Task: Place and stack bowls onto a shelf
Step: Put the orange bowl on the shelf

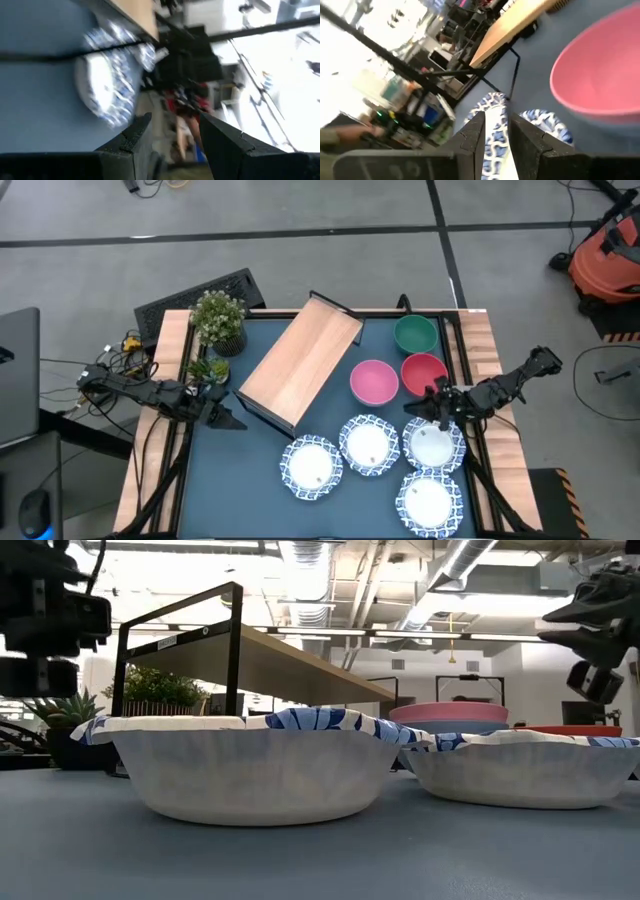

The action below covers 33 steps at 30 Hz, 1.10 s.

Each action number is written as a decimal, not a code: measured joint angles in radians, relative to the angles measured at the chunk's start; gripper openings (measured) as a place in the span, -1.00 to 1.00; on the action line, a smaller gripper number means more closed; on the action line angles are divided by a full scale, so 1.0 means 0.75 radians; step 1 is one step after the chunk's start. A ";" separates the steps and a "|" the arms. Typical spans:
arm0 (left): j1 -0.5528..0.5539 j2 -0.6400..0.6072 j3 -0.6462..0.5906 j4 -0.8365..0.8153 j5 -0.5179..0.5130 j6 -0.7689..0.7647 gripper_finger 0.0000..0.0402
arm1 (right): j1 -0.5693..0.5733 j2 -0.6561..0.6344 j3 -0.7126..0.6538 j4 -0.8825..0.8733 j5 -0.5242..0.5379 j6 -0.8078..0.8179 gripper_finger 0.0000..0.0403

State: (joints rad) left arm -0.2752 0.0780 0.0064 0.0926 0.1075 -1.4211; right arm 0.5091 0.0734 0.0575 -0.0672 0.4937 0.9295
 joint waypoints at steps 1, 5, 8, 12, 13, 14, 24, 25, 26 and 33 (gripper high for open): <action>0.000 0.000 0.000 0.035 0.037 -0.033 -0.27 | 0.000 0.000 0.000 0.000 -0.001 0.014 -0.46; 0.000 -0.001 0.028 0.157 0.107 -0.123 -0.27 | 0.000 0.000 -0.002 0.019 -0.003 0.034 -0.46; 0.000 -0.001 0.091 0.231 0.125 -0.142 -0.27 | 0.000 0.000 -0.004 0.062 -0.001 0.052 -0.46; 0.000 0.000 0.174 0.222 0.100 -0.122 -0.27 | -0.010 -0.003 -0.003 0.087 0.001 0.057 -0.46; 0.000 0.001 0.190 0.222 0.074 -0.102 -0.27 | -0.010 -0.003 -0.003 0.088 0.001 0.073 -0.46; -0.001 0.001 0.205 0.224 0.047 -0.080 -0.27 | -0.010 -0.003 -0.003 0.091 0.002 0.101 -0.46; 0.000 0.000 0.311 0.229 -0.188 0.189 -0.27 | -0.010 -0.003 -0.002 0.215 0.005 0.153 -0.46; 0.000 0.000 0.319 0.227 -0.212 0.216 -0.27 | -0.010 -0.003 -0.001 0.264 0.005 0.115 -0.46; -0.001 0.001 0.325 0.229 -0.236 0.239 -0.27 | -0.010 -0.003 -0.001 0.325 0.005 0.073 -0.46; -0.001 0.001 0.336 0.359 -0.341 0.293 -0.27 | -0.010 -0.003 0.001 0.824 0.067 -0.185 -0.46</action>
State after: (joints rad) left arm -0.2756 0.0784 0.2581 0.3621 -0.1483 -1.2013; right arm 0.5014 0.0709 0.0583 0.5509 0.5438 0.7906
